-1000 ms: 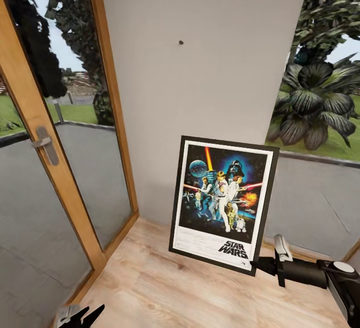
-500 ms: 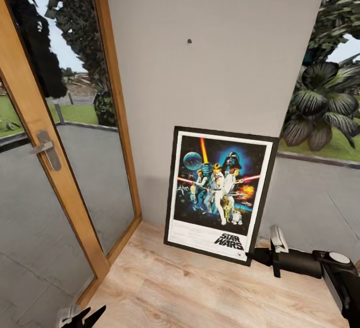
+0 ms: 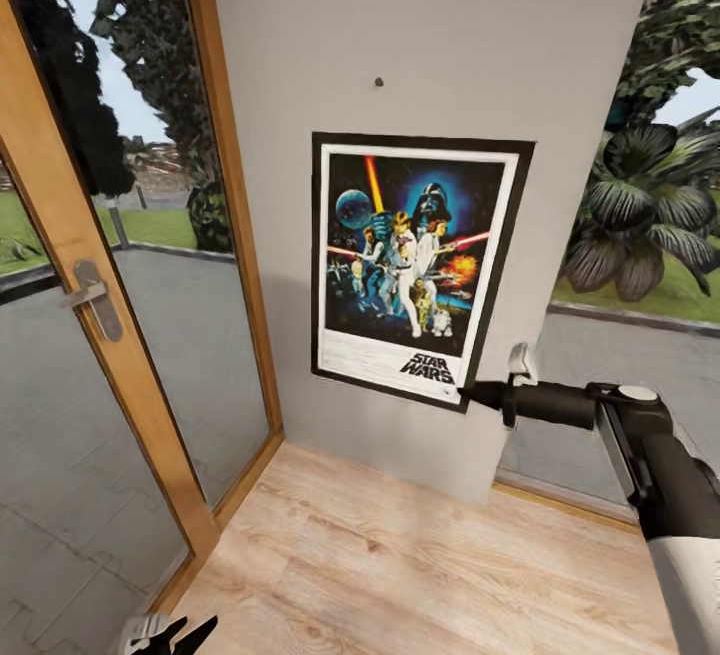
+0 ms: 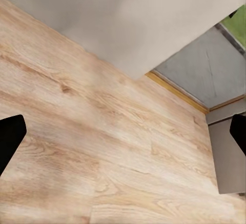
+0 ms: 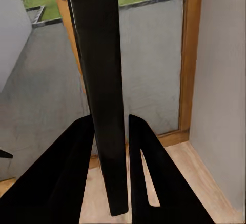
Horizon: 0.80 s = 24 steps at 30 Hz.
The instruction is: Pick up the poster from the kitchen countertop and hang it on one of the wall nails in the kitchen.
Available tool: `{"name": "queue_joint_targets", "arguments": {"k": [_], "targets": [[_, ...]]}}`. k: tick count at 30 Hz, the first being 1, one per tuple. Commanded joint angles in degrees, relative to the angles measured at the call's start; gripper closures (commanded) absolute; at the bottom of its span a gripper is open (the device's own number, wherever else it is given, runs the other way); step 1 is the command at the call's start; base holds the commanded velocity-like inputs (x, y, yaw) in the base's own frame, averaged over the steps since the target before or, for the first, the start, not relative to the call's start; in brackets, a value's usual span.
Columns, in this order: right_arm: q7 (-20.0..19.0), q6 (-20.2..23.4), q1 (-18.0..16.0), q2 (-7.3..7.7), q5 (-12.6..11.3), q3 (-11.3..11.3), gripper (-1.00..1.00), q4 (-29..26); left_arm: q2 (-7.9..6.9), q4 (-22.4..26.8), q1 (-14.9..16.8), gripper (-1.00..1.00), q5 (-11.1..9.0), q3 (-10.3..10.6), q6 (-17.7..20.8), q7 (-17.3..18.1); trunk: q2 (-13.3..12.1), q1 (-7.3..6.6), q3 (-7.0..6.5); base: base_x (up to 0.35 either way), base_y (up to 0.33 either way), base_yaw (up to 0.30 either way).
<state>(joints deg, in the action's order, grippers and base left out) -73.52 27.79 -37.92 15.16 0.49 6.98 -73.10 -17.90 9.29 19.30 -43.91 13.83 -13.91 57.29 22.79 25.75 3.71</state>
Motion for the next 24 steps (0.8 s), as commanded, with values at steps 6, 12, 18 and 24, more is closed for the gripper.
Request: {"name": "queue_joint_targets", "arguments": {"k": [6,12,18,24], "targets": [[6.4,6.5,-10.6,-2.05,0.3,-4.4,1.00,1.4,0.04,-0.2,0.1,-1.00,0.2,0.3,-0.3,0.0,0.1,0.04,0.14,0.000,0.000,0.000],[8.8,12.2,-20.6,-2.89,1.4,-11.8,1.00,5.6,0.06,-0.2,0.1,-1.00,0.9,0.3,-0.3,-0.1,0.1,0.04,0.14,0.000,0.000,0.000],[9.5,15.1,-27.0,-3.62,1.8,-13.6,1.00,12.0,0.10,-0.2,0.1,-1.00,0.9,0.4,-0.3,-0.1,0.1,0.04,0.14,0.000,0.000,0.000],[9.7,15.4,-31.1,-4.32,1.5,-13.9,1.00,17.2,0.06,-0.2,0.1,-1.00,0.9,0.3,-0.3,0.0,0.1,0.04,0.14,0.000,0.000,0.000]]}}
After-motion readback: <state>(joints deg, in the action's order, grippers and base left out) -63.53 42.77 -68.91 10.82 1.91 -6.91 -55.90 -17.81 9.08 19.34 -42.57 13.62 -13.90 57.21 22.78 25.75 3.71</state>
